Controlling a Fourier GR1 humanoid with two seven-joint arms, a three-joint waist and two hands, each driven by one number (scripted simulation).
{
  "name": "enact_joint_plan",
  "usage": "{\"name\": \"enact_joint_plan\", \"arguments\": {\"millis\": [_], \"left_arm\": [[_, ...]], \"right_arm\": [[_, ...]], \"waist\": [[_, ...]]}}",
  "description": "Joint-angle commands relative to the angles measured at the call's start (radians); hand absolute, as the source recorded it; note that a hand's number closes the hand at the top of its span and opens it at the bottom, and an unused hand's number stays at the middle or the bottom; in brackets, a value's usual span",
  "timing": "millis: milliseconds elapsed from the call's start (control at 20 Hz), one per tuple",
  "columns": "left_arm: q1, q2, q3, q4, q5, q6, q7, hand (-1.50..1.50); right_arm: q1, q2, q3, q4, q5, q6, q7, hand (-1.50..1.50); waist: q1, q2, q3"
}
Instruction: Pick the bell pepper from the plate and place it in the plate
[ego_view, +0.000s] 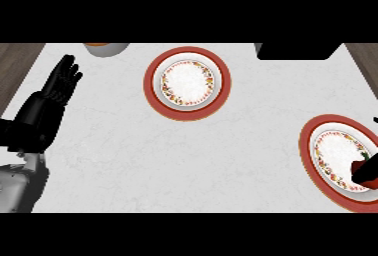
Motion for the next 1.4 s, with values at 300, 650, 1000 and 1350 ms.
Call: {"name": "enact_joint_plan", "arguments": {"millis": [300, 650, 1000, 1350], "left_arm": [[0.023, -0.030, 0.056, 0.046, -0.037, -0.074, -0.062, 0.00], [-0.055, -0.083, 0.059, 0.043, -0.075, -0.056, 0.005, 0.00], [0.005, -0.117, 0.059, -0.015, -0.128, -0.063, -0.010, 0.00], [-0.016, -0.084, 0.098, -0.030, -0.074, -0.111, 0.052, 0.00]], "right_arm": [[0.012, 0.105, -0.038, 0.145, 0.120, 0.001, -0.043, -1.50], [-0.002, 0.123, -0.088, 0.311, 0.167, 0.016, -0.207, -1.50], [0.000, 0.167, -0.101, 0.360, 0.245, 0.016, -0.194, -1.50], [-0.038, 0.159, -0.087, 0.411, 0.382, -0.242, -0.357, 1.50]], "waist": [[0.001, 0.001, 0.000], [-0.001, 0.001, 0.001], [0.000, 0.000, 0.001], [0.007, 0.000, 0.001]]}}
